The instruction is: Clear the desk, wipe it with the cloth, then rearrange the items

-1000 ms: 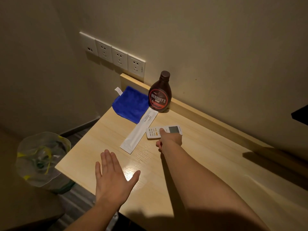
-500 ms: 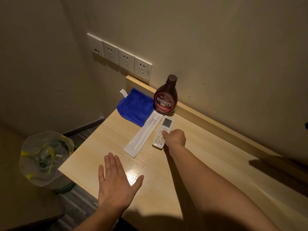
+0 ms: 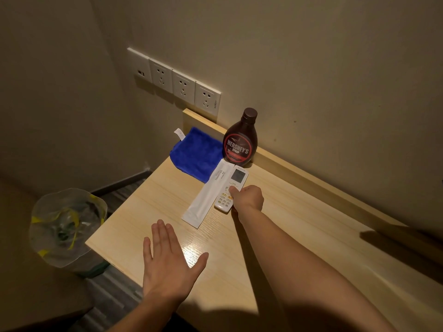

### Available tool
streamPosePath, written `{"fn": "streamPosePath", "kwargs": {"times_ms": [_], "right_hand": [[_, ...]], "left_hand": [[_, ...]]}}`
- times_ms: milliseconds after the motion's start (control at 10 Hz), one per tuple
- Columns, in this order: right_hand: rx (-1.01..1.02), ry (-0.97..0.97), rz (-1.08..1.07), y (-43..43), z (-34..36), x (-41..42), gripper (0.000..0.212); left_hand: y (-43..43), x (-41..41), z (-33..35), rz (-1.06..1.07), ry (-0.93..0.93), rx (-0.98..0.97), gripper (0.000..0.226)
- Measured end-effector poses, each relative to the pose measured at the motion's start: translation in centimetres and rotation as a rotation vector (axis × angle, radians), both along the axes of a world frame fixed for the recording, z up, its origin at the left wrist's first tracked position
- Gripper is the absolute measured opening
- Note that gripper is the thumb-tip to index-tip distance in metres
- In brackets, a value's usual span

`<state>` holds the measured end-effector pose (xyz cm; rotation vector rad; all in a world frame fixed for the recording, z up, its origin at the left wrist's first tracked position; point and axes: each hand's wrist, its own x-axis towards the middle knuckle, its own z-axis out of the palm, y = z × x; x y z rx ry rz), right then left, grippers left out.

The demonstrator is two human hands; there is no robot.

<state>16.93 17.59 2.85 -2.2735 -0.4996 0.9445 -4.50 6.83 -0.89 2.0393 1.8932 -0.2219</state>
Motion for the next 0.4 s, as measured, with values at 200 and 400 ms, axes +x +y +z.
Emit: {"fn": "streamPosePath", "kwargs": {"times_ms": [200, 400], "right_hand": [[-0.004, 0.006, -0.018, 0.0, -0.3, 0.0, 0.030], [0.021, -0.081, -0.049, -2.1, 1.1, 0.2, 0.036]], "left_hand": [[0.2, -0.1, 0.2, 0.006, -0.007, -0.013, 0.123], [0.6, 0.0, 0.0, -0.008, 0.015, -0.015, 0.119]]}}
